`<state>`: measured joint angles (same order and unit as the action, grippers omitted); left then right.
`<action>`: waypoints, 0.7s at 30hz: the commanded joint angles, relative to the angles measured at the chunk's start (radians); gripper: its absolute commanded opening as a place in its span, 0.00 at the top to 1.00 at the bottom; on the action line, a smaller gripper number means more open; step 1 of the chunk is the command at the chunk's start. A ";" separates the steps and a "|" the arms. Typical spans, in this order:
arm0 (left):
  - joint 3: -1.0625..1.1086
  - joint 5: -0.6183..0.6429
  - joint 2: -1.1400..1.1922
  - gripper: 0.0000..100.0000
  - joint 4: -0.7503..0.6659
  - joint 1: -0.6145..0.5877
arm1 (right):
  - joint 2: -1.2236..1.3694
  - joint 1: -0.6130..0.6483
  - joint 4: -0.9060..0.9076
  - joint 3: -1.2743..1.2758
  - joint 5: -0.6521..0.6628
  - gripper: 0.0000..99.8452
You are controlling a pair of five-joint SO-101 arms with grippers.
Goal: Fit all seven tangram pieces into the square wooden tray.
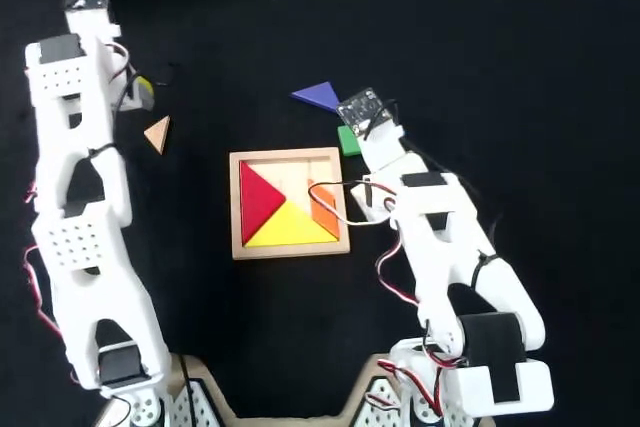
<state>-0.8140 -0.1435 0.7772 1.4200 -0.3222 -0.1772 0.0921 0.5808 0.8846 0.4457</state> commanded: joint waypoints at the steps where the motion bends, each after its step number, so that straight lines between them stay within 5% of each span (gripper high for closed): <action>1: -0.015 -0.060 0.020 0.76 0.011 0.071 | -0.005 -0.018 -0.018 -0.001 -0.011 0.99; 21: -0.019 -0.199 0.150 0.76 -0.054 0.071 | -0.005 -0.018 -0.018 -0.001 -0.011 0.99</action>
<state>-0.8094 -0.3353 0.9352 1.3832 -0.2639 -0.1772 0.0921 0.5808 0.8846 0.4457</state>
